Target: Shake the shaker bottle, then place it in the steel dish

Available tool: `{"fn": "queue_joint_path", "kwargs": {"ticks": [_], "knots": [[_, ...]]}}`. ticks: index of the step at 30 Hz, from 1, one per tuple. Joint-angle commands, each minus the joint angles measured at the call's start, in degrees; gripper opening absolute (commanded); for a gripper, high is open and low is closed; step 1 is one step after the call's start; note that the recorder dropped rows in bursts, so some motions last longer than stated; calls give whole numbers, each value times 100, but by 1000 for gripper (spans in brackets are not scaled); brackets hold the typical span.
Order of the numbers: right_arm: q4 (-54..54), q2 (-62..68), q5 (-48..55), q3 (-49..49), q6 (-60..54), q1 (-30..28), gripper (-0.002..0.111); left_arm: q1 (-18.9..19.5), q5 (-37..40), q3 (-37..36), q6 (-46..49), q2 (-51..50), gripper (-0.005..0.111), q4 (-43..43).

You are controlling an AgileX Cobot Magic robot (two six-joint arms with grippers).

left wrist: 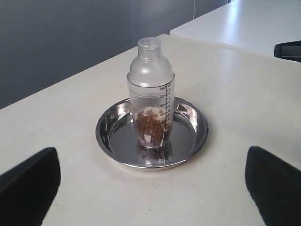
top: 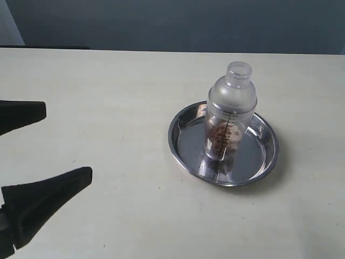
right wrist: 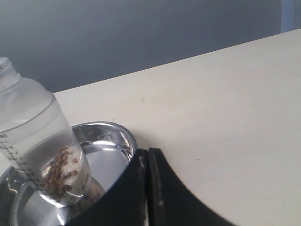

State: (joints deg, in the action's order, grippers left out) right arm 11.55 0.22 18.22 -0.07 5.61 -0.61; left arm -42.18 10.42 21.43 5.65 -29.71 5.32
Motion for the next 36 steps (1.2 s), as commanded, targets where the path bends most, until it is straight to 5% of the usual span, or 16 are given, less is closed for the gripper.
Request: {"fn": "queue_joint_path", "kwargs": {"ticks": [1,6,9,16,24,36], "knots": [[-5,-22,-57,7,-36,10,-1,-5,-115,-29,-54,32,104,-231],[-5,-22,-57,7,-36,10,-1,-5,-189,-29,-54,32,101,-532],[-5,-22,-57,7,-36,10,-1,-5,-189,-29,-54,32,88,-854],[-5,-22,-57,7,-36,10,-1,-5,-4,-34,-54,32,0,-984],[-5,-22,-57,7,-36,10,-1,-5,207,-34,-29,32,0,-1915],[-5,-22,-57,7,-36,10,-1,93,546,-34,-248,350,0,-2075]]}}
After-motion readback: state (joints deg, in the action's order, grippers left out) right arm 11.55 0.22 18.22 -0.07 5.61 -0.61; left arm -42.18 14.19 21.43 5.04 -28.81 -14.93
